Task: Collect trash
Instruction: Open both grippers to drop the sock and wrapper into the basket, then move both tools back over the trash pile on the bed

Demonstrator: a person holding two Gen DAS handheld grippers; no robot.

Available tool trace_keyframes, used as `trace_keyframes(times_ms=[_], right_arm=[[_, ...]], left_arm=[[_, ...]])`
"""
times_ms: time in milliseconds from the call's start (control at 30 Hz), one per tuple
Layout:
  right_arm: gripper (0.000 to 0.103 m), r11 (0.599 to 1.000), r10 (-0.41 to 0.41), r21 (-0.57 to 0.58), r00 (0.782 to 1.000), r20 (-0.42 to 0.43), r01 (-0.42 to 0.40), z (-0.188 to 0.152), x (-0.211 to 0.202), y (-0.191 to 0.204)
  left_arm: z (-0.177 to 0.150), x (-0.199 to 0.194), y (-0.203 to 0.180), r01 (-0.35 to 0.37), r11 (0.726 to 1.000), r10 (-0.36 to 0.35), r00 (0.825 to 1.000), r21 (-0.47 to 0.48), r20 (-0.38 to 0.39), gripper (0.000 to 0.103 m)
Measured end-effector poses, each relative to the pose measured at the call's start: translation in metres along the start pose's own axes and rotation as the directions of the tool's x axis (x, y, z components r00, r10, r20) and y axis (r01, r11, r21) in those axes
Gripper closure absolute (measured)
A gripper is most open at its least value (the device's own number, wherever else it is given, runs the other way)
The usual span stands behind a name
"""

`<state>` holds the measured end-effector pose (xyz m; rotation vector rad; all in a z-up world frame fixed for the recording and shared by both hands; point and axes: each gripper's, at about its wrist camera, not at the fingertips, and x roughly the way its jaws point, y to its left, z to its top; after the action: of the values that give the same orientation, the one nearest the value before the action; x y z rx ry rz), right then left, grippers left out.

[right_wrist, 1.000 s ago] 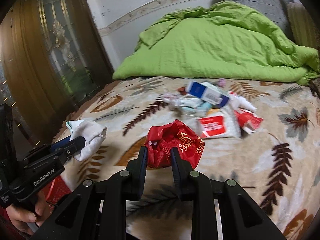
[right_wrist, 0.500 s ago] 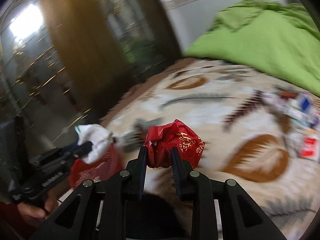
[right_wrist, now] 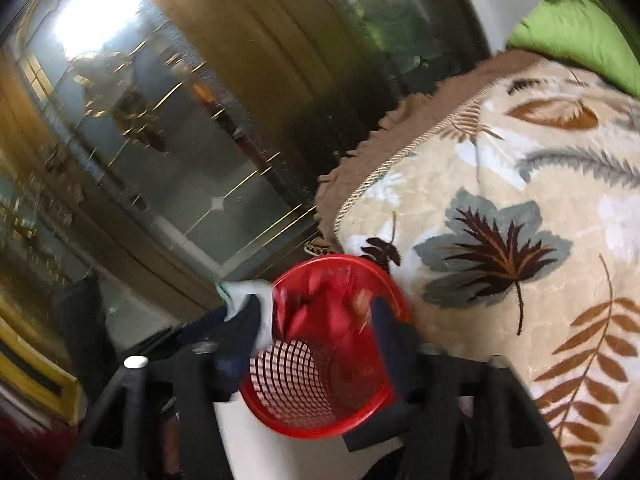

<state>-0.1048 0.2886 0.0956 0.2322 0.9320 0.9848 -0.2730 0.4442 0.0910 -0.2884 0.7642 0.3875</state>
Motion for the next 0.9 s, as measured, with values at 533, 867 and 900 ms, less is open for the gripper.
trace_keyframes(times_ms=[533, 867, 900], right_arm=[[0.039, 0.951, -0.260, 0.220, 0.945, 0.196, 0.216, -0.041, -0.152, -0.086], [0.038, 0.833, -0.508, 0.405, 0.811, 0.292, 0.376, -0.085, -0.254, -0.149], [0.038, 0.819, -0.529, 0.422, 0.796, 0.295, 0.388, -0.088, -0.262, -0.154]], left_arm=[[-0.006, 0.004, -0.099, 0.204, 0.947, -0.205, 0.978, 0.248, -0.019, 0.049], [-0.014, -0.006, -0.211, 0.405, 0.809, -0.385, 0.913, 0.427, -0.136, 0.047], [-0.015, -0.008, -0.220, 0.418, 0.793, -0.397, 0.907, 0.444, -0.144, 0.047]])
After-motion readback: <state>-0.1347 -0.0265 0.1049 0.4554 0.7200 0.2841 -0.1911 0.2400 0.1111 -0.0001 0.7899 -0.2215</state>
